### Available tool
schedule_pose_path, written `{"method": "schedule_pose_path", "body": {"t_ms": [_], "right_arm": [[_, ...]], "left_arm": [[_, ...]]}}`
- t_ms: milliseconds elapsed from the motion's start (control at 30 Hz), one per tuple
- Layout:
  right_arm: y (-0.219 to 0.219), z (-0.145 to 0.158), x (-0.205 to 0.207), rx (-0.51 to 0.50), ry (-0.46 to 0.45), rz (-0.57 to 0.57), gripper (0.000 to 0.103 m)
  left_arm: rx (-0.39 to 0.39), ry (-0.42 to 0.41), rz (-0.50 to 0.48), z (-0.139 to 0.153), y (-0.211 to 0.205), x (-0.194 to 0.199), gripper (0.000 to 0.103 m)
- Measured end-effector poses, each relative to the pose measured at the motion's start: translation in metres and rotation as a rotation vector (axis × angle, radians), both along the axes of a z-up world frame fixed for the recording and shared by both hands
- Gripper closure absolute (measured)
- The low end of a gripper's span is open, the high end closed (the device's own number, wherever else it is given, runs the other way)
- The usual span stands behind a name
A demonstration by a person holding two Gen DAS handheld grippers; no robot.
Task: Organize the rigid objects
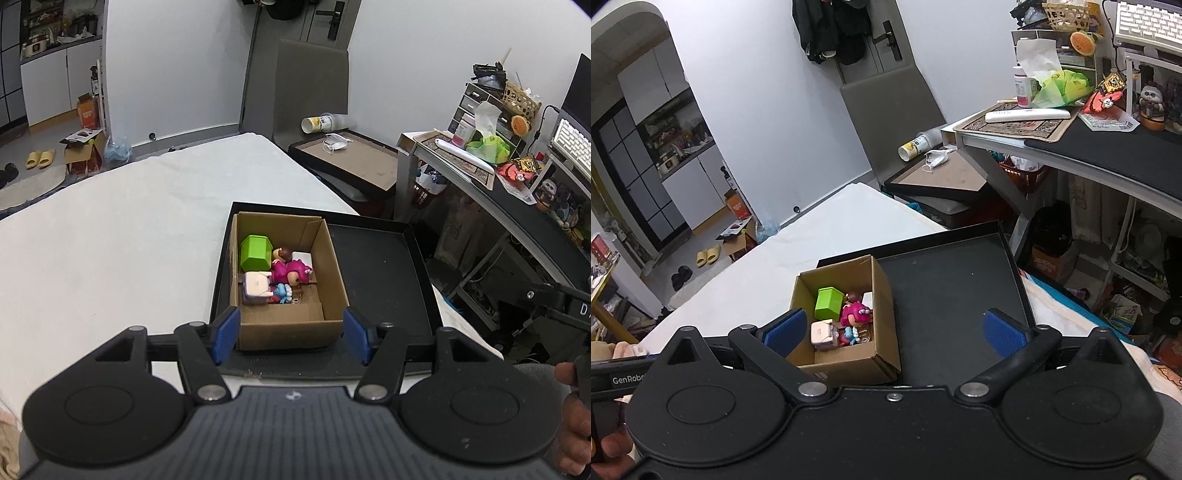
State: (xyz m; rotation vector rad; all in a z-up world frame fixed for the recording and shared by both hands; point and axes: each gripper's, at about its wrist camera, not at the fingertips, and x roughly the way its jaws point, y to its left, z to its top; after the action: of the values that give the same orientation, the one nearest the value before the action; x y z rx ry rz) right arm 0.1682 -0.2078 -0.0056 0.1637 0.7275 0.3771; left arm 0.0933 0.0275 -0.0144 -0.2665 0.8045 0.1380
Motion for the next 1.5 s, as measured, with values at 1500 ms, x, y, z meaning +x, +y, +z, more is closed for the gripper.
{"method": "schedule_pose_path", "body": {"t_ms": [1500], "right_arm": [[-0.005, 0.032, -0.083, -0.111, -0.062, -0.013, 0.0]], "left_arm": [[0.065, -0.088, -0.027, 0.041, -0.029, -0.083, 0.001]]}}
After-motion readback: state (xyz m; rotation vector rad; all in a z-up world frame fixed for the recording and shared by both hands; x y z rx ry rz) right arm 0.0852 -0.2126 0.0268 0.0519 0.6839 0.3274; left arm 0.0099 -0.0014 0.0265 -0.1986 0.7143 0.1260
